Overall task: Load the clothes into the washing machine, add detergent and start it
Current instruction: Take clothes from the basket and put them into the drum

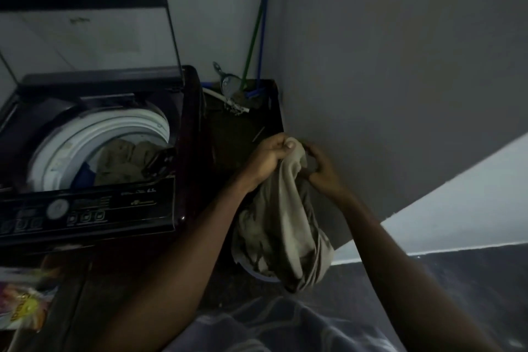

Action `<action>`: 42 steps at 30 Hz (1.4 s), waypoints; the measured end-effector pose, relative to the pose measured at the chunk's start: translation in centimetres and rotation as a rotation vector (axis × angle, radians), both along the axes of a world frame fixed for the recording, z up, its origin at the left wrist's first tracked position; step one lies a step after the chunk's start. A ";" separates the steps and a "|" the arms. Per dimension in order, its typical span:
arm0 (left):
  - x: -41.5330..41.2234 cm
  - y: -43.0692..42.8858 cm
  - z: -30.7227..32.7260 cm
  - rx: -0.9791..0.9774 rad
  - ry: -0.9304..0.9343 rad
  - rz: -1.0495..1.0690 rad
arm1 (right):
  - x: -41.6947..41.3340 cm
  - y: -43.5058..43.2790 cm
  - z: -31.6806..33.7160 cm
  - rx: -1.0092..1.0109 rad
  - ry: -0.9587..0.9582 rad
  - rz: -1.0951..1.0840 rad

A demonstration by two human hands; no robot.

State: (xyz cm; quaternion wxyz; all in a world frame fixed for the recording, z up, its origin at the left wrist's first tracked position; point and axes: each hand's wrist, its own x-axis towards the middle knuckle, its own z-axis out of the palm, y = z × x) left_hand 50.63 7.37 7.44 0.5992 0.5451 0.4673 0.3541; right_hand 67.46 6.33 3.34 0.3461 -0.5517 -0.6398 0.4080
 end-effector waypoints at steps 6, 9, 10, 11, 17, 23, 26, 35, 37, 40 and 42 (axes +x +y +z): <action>-2.4 0.5 -0.2 0.078 0.255 -0.007 | -0.8 2.0 3.1 -0.014 0.080 -0.125; -3.2 0.0 -2.0 0.130 0.503 -0.020 | -1.2 3.0 5.2 0.100 0.092 -0.092; -3.3 -0.3 -2.4 0.110 0.527 -0.033 | -1.6 3.2 5.7 0.123 0.114 -0.089; -3.3 -0.5 -2.8 0.071 0.518 -0.029 | -1.8 3.4 6.2 0.147 0.142 -0.099; -5.1 1.9 -0.2 0.120 0.321 0.279 | -1.3 2.6 5.9 0.156 0.206 -0.104; -5.3 4.2 3.8 0.356 0.284 0.280 | -1.0 0.8 1.9 -0.396 -0.272 0.307; -6.0 4.6 2.8 0.379 0.340 0.317 | -0.3 1.0 1.0 -0.417 -0.291 0.120; -4.2 2.1 1.8 0.215 0.352 -0.020 | -2.9 3.2 7.1 0.001 0.081 -0.051; -4.0 2.2 2.4 0.237 0.295 0.011 | -2.9 3.6 7.9 0.065 0.076 -0.007; -4.5 2.8 3.3 0.326 0.289 0.121 | -1.7 3.4 7.3 -0.038 0.069 0.063; -4.2 3.0 4.3 0.389 0.311 0.182 | -1.5 2.7 6.3 -0.151 0.033 0.207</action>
